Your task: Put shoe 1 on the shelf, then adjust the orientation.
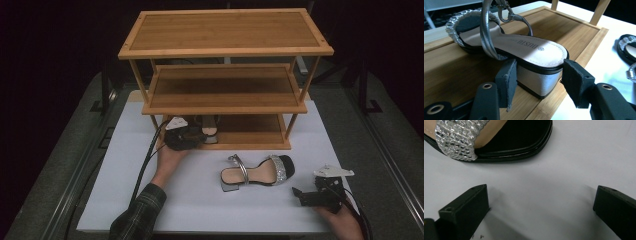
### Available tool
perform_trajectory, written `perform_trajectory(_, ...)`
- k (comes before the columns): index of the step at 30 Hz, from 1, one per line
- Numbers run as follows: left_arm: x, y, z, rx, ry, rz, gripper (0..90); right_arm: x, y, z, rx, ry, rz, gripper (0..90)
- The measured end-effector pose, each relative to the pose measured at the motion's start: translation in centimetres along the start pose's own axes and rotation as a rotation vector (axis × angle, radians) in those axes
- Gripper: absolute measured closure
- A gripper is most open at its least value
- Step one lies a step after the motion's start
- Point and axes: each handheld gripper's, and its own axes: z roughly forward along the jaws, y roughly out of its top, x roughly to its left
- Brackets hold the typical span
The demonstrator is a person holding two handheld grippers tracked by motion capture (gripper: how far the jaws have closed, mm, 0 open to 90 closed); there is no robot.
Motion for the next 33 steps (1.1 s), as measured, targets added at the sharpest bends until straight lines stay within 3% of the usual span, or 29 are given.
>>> perform_trajectory(2, 0.1, 0.0, 0.2, -0.002, -0.014, -0.005, 46.3, 0.0, 0.0, 0.0, 0.0, 0.0, 0.0, 0.0)
perform_trajectory(6, 0.0, 0.0, 0.1, 0.002, -0.002, -0.011, 46.0, 0.0, 0.0, 0.0, 0.0, 0.0, -0.001, 0.0)
perform_trajectory(8, -0.2, 0.1, -0.1, 0.011, -0.015, -0.019, 42.2, 0.0, 0.0, 0.0, 0.0, 0.0, -0.001, 0.0)
perform_trajectory(12, -0.3, 0.0, -0.9, 0.061, -0.042, 0.001, 37.7, 0.0, 0.0, 0.0, 0.0, 0.0, -0.001, 0.0)
perform_trajectory(14, -0.6, -0.3, -1.6, 0.066, -0.054, -0.023, 36.4, 0.0, 0.0, 0.0, 0.003, -0.001, 0.0, 0.0)
perform_trajectory(18, -0.9, -0.9, -2.8, 0.102, -0.067, -0.014, 32.5, 0.0, 0.0, 0.0, 0.006, -0.001, 0.0, 0.0)
perform_trajectory(30, -1.6, -2.5, -6.8, 0.139, -0.043, -0.018, 23.1, 0.0, 0.2, 0.0, 0.011, 0.0, 0.002, 0.0)
perform_trajectory(32, -1.8, -2.7, -7.4, 0.157, -0.027, -0.01, 21.4, -0.1, 0.3, -0.1, 0.021, 0.002, 0.007, 2.8)
perform_trajectory(33, -1.9, -2.9, -7.8, 0.151, -0.026, -0.007, 20.1, -0.1, 0.4, -0.3, 0.027, -0.002, 0.01, 9.0)
